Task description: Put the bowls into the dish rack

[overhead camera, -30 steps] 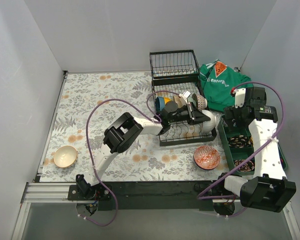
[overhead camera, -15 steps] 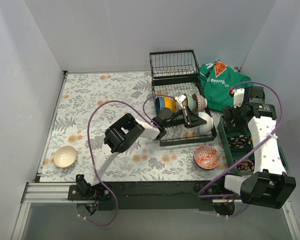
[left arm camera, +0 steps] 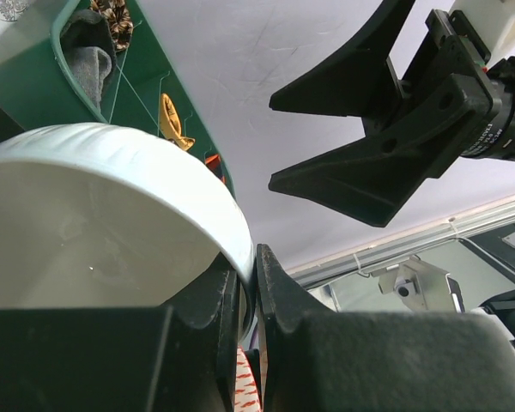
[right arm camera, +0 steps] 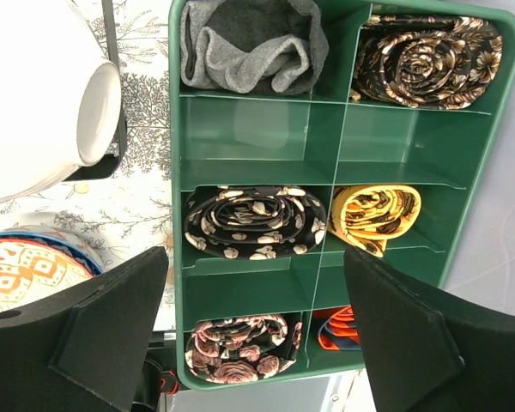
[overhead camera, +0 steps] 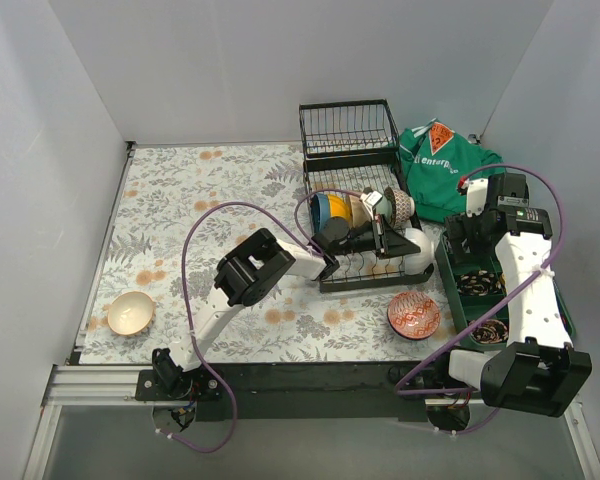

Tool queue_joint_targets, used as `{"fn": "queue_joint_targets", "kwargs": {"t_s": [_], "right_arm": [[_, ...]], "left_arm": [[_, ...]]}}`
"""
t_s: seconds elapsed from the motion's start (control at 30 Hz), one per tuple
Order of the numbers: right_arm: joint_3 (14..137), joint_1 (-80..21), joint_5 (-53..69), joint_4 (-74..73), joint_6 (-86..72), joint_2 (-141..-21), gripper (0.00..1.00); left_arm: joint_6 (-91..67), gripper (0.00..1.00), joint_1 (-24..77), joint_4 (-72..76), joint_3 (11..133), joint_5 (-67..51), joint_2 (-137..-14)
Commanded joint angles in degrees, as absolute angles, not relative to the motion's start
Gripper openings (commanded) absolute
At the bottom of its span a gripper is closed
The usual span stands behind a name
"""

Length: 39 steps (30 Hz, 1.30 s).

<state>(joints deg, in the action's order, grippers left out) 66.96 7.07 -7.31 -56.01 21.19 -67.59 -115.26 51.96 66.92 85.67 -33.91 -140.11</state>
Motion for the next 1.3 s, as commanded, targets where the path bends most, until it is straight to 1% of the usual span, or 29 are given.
{"fn": "queue_joint_targets", "kwargs": {"t_s": [0.0, 0.1, 0.23, 0.47, 0.5, 0.8, 0.87, 1.07, 1.1, 1.27], "right_arm": [[67.94, 7.29, -7.03, -56.34, 21.44, -68.29, 0.91], [68.47, 7.29, -6.94, -56.34, 21.45, -68.82, 0.91], [68.73, 7.21, -6.59, -56.16, 21.45, -69.26, 0.91], [68.12, 7.29, -6.42, -56.07, 21.36, -69.17, 0.91], [68.03, 7.21, -6.42, -55.99, 21.36, -69.00, 0.91], [67.50, 7.29, -4.84, -55.11, 20.74, -68.82, 0.91], [67.24, 7.29, -4.48, -55.11, 20.57, -68.73, 0.91], [66.88, 7.29, -2.55, -54.93, 19.60, -68.55, 0.91], [66.97, 7.21, -1.85, -54.84, 19.43, -68.55, 0.92], [68.03, 7.29, -0.44, -54.84, 18.72, -68.73, 0.92]], "left_arm": [[-122.43, 0.00, 52.56, 69.35, 85.43, -32.52, -142.65], [-123.57, 0.00, 52.30, 65.32, 84.20, -29.45, -141.86], [-125.42, 0.09, 51.42, 59.25, 84.99, -27.25, -141.77], [-124.19, 0.25, 50.27, 58.27, 85.78, -28.12, -141.59], [-123.67, 0.29, 50.27, 58.18, 85.69, -28.21, -141.33], [-119.54, 0.38, 50.01, 56.60, 81.92, -28.92, -136.50], [-117.43, 0.42, 49.49, 55.20, 80.34, -29.27, -134.75], [-109.63, 0.48, 46.68, 47.56, 73.75, -31.20, -127.10], [-108.21, 0.51, 46.32, 46.07, 73.31, -31.98, -126.13], [-98.28, 0.52, 44.74, 37.37, 70.23, -37.34, -119.45]]}}
